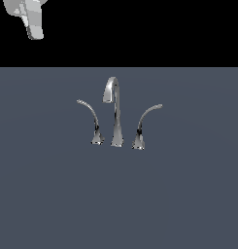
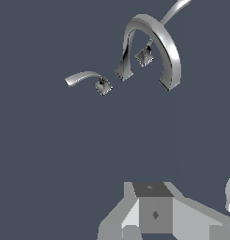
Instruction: Turn on the faucet by rotating a designated handle.
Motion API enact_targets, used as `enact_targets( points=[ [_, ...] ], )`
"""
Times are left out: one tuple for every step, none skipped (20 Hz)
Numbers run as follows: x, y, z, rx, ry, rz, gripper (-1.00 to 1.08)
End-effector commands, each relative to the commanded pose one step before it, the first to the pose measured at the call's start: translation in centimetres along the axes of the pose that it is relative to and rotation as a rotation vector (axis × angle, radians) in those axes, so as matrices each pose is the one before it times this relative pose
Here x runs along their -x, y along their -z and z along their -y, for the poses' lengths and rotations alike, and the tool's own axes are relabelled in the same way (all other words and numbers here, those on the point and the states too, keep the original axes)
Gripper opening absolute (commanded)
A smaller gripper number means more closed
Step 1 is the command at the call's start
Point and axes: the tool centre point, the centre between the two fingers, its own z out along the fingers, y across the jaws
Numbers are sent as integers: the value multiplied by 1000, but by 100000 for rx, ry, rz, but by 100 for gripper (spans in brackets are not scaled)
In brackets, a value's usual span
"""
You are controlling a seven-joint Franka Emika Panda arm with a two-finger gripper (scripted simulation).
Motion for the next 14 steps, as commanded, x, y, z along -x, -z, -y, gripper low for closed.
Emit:
enact_targets(
  points=[
    [-458,-967,1069,-54,-5209,-21,-100],
    [-181,-374,411,11,-1995,-18,-100],
    [-181,-372,409,12,-1982,-19,-100],
    [-181,-369,406,13,-1969,-20,-100],
    [-180,-367,403,14,-1957,-21,-100],
    [-180,-364,400,16,-1945,-23,-100],
    [-180,-362,397,17,-1934,-25,-100],
    [-180,-360,395,19,-1924,-27,-100],
    [-180,-359,393,21,-1915,-29,-100],
    [-181,-358,391,22,-1908,-31,-100],
    [-181,-357,390,24,-1903,-34,-100],
    [-182,-356,388,27,-1899,-37,-100],
    [-182,-356,388,29,-1897,-40,-100],
    [-183,-357,388,31,-1897,-43,-100]
  ],
)
